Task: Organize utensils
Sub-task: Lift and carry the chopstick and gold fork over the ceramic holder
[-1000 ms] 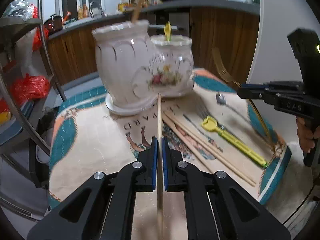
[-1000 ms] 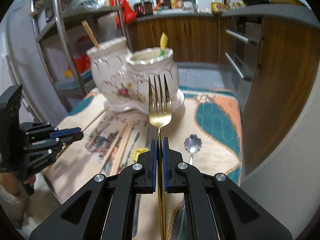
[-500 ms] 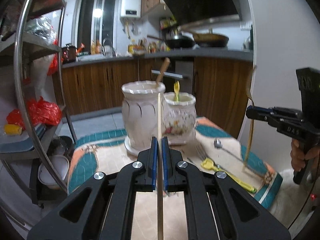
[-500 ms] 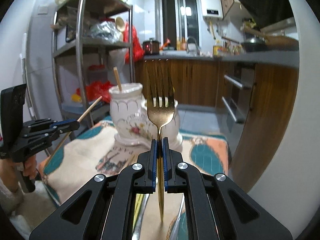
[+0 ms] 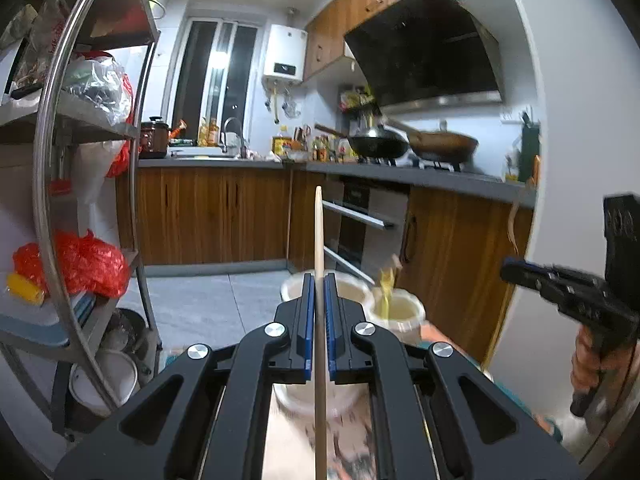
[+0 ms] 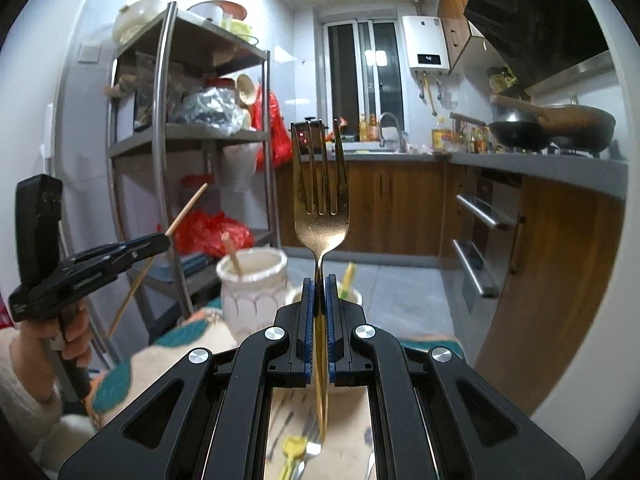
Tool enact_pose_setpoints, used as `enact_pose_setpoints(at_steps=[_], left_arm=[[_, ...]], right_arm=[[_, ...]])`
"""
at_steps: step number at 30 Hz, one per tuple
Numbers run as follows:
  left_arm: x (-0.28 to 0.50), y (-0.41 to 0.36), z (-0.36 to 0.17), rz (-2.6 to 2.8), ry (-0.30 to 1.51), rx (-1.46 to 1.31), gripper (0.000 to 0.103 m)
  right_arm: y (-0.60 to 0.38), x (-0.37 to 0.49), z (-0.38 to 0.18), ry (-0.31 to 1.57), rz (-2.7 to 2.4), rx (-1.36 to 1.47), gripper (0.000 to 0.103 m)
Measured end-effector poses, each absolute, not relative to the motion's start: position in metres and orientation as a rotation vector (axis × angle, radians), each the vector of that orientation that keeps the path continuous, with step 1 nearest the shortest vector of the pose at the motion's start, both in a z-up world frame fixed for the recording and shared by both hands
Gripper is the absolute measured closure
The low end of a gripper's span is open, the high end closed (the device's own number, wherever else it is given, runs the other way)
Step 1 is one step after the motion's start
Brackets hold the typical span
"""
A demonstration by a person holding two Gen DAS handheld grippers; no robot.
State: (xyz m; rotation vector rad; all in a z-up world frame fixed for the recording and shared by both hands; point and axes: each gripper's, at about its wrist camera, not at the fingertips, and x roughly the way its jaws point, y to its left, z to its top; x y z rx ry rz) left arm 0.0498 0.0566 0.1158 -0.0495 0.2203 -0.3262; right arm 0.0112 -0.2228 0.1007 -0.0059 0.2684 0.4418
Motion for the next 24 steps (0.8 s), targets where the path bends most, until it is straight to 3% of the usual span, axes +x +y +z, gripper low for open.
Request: enact_pose_setpoints(at_steps=[11, 24], left_arm=[[0.131, 0.045, 0.156, -0.337, 0.140, -0.141, 0.098], [0.189, 0.038, 0.126, -0.304, 0.170, -0.225, 0.098]], right_arm=[[-0.216, 0.064, 0.138, 0.217, 0.467, 0.057, 0.097], [-0.203, 0.097, 0.135, 0.221, 0.472, 0.082, 0.097]])
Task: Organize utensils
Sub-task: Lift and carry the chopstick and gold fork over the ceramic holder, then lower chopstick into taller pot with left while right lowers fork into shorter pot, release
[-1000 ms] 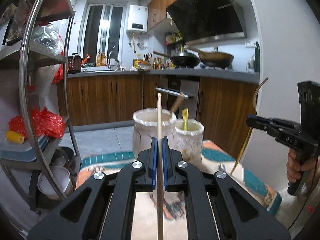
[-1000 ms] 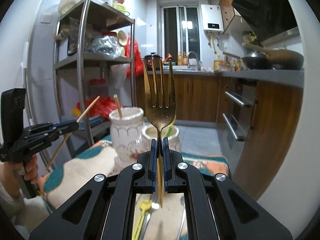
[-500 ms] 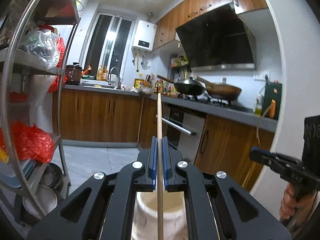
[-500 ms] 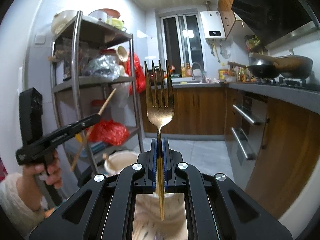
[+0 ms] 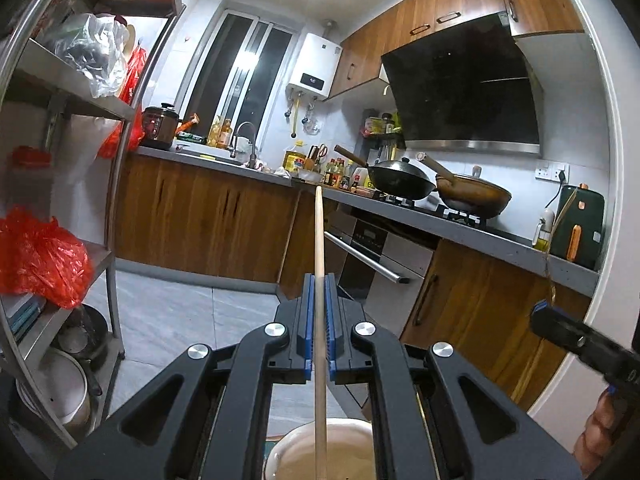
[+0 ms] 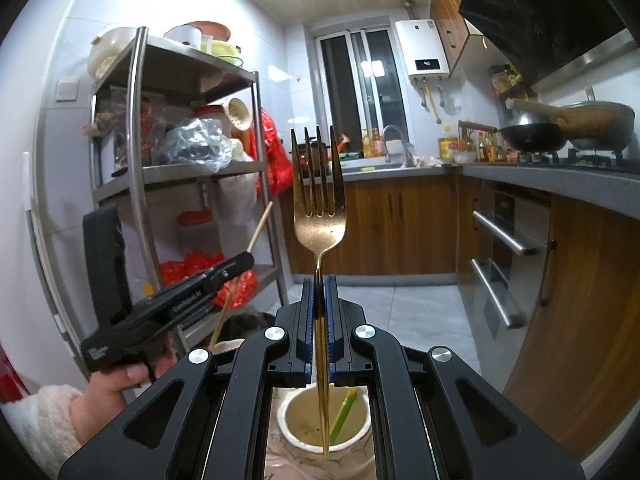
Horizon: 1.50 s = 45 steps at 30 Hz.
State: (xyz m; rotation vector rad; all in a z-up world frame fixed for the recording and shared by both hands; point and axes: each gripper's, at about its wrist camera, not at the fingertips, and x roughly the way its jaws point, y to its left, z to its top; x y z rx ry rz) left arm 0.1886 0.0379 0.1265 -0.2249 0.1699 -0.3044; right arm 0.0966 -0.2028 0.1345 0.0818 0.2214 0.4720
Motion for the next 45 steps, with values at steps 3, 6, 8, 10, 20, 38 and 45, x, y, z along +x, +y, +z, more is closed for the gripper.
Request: enact_pose_setpoints(at_steps=[3, 6, 8, 10, 20, 38, 45], left_arm=[[0.189, 0.036, 0.124, -0.300, 0.162, -0.208, 0.098], [0.191, 0.034, 0.121, -0.306, 0.174, -0.210, 0.098], [0.187, 0.031, 0.118, -0.305, 0.170, -0.193, 0.098], [0.180, 0.031, 0.115, -0.310, 0.165, -0.183, 0.098], [0.153, 0.033, 0.098, -0.292, 0.192, -0.130, 0.098], [0.145, 0.045, 0.094, -0.253, 0.208, -0.117, 0.077], [0.131, 0.054, 0.093, -0.242, 0.199, -0.117, 0.066]], right_arm=[[-0.201, 0.094, 0.141, 0.201, 0.478, 0.079, 0.097], [-0.197, 0.094, 0.145, 0.178, 0.479, 0.074, 0.097], [-0.194, 0.096, 0.141, 0.179, 0.470, 0.067, 0.097], [-0.193, 0.098, 0.134, 0.190, 0.458, 0.064, 0.097], [-0.197, 0.119, 0.089, 0.311, 0.442, 0.098, 0.097], [-0.196, 0.145, 0.062, 0.427, 0.404, 0.133, 0.096], [-0.200, 0.141, 0.062, 0.433, 0.401, 0.153, 0.087]])
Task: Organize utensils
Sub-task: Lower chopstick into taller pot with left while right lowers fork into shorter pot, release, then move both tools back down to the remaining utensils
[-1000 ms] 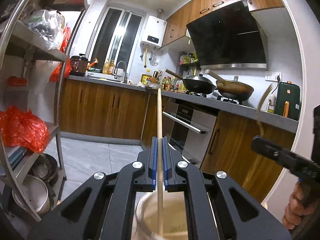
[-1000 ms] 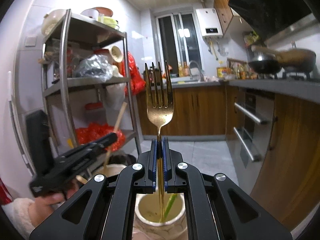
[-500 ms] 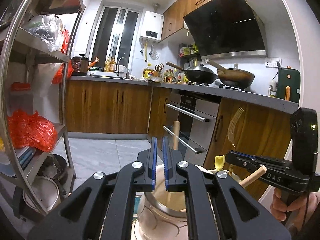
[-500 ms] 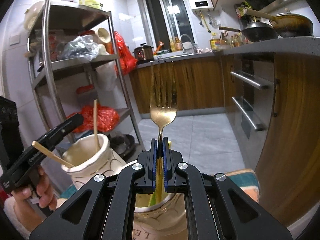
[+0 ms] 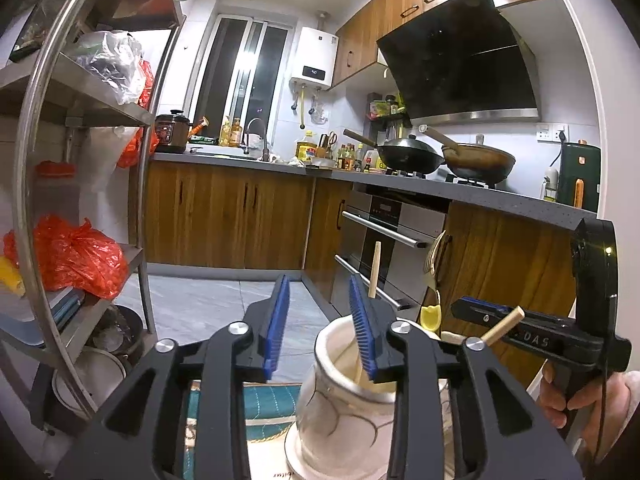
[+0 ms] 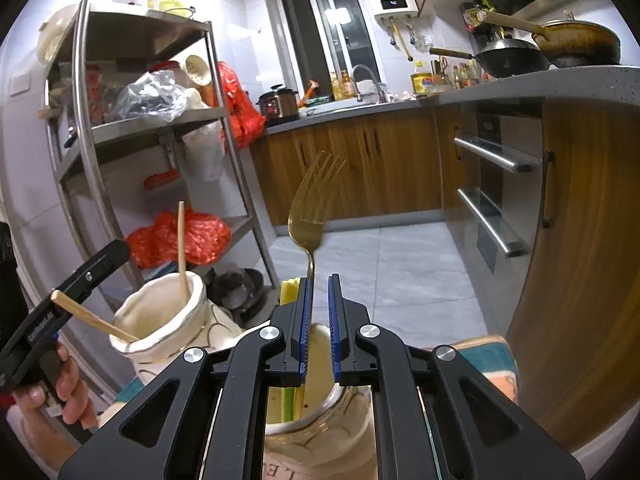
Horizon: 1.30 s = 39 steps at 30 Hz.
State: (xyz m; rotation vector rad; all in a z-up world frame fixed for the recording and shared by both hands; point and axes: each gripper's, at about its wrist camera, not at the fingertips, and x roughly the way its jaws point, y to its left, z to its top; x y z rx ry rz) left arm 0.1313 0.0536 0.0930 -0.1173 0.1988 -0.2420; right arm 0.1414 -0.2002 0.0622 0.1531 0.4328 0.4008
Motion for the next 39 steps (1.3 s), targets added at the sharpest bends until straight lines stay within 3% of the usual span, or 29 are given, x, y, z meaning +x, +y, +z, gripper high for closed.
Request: enact_pose_setpoints(at_steps=[2, 4, 11, 13, 20, 39], left_arm=[[0.126, 0.056, 0.092, -0.226, 0.193, -0.115, 0.050], [0.122, 0.058, 0.091, -0.215, 0.188, -0.114, 0.048], [0.101, 0.069, 0.090, -0.184, 0.188, -0.156, 0.013], [0.092, 0.069, 0.089, -0.169, 0.176, -0.157, 0.006], [0.067, 0.071, 0.083, -0.129, 0.231, -0.177, 0.006], [-0.005, 0.057, 0.074, -0.097, 0.345, -0.118, 0.006]], right_arm=[[-0.203, 0.136, 0.064, 0.429, 0.403, 0.161, 0.074], [-0.207, 0.127, 0.066, 0.418, 0.405, 0.169, 0.066], [-0.218, 0.091, 0.073, 0.379, 0.400, 0.165, 0.017], [-0.221, 0.079, 0.076, 0.367, 0.395, 0.160, 0.012], [-0.232, 0.037, 0.077, 0.353, 0.354, 0.144, 0.006], [-0.270, -0.020, 0.061, 0.406, 0.285, 0.144, 0.005]])
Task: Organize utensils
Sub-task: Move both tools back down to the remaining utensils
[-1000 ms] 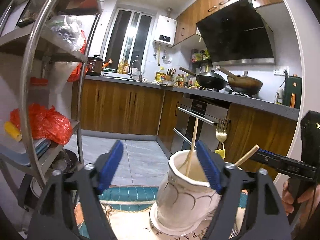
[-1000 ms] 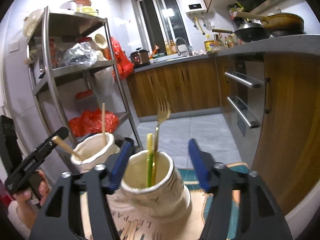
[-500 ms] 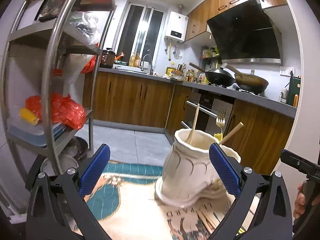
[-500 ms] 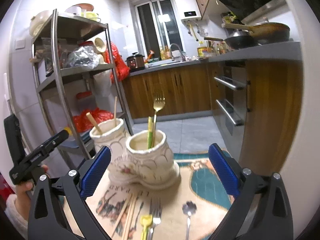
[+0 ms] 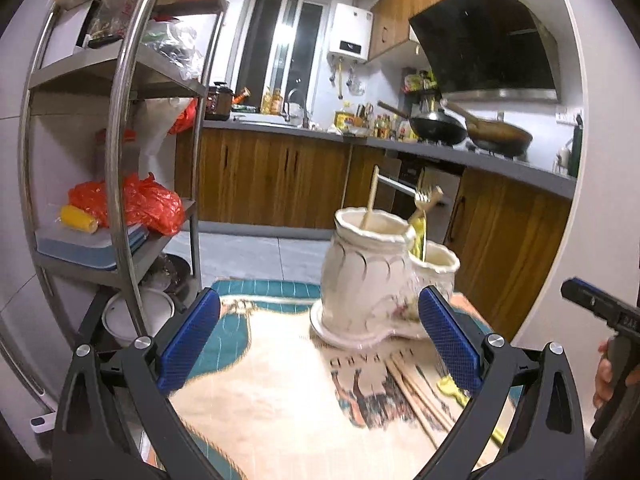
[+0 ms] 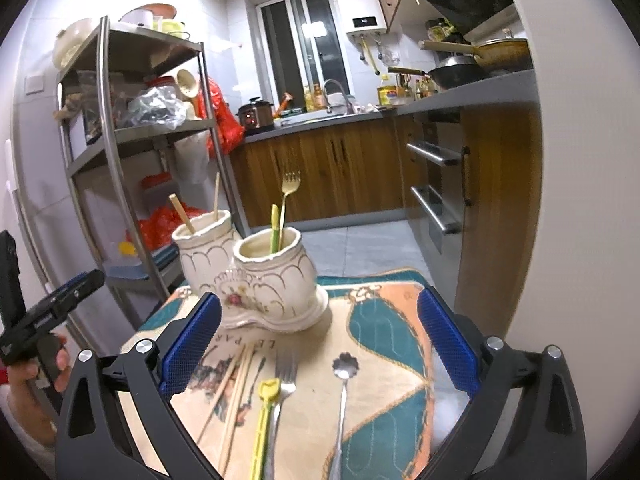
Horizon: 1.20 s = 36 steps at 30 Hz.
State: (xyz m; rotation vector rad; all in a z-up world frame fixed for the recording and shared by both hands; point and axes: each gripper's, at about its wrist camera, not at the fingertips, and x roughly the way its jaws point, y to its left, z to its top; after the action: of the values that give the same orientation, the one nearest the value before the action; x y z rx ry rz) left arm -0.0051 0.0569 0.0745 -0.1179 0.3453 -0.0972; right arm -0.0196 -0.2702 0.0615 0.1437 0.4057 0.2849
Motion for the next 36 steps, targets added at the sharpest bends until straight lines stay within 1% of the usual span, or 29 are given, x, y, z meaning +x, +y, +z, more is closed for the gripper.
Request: enact_pose_setpoints(at_steps=[7, 16, 22, 30, 33, 35, 36], left_arm=[[-0.005, 0.036, 0.058, -0.116, 0.432, -0.091, 0.006], [0.006, 0.000, 0.031, -0.183, 0.564, -0.016, 0.006], [0.018, -0.011, 0.011, -0.210, 0.663, -0.014, 0.006], [0.025, -0.027, -0.009, -0.243, 0.727, 0.024, 0.006], [0.027, -0.034, -0.015, -0.249, 0.758, 0.052, 0.008], [0.030, -0.038, -0.018, -0.258, 0.785, 0.068, 0.021], [0.032, -0.039, -0.019, -0.260, 0.799, 0.075, 0.023]], right_arm=[[-0.277, -0.023, 0.049, 0.458, 0.261, 0.111, 0.005], [-0.276, -0.013, 0.018, 0.599, 0.217, 0.029, 0.005], [-0.268, -0.002, -0.005, 0.688, 0.208, -0.034, 0.005], [-0.258, 0.016, -0.029, 0.786, 0.217, -0.038, 0.006], [-0.252, 0.021, -0.029, 0.793, 0.226, -0.056, 0.009], [-0.250, 0.024, -0.028, 0.801, 0.239, -0.060, 0.022], [-0.249, 0.027, -0.029, 0.816, 0.244, -0.061, 0.025]])
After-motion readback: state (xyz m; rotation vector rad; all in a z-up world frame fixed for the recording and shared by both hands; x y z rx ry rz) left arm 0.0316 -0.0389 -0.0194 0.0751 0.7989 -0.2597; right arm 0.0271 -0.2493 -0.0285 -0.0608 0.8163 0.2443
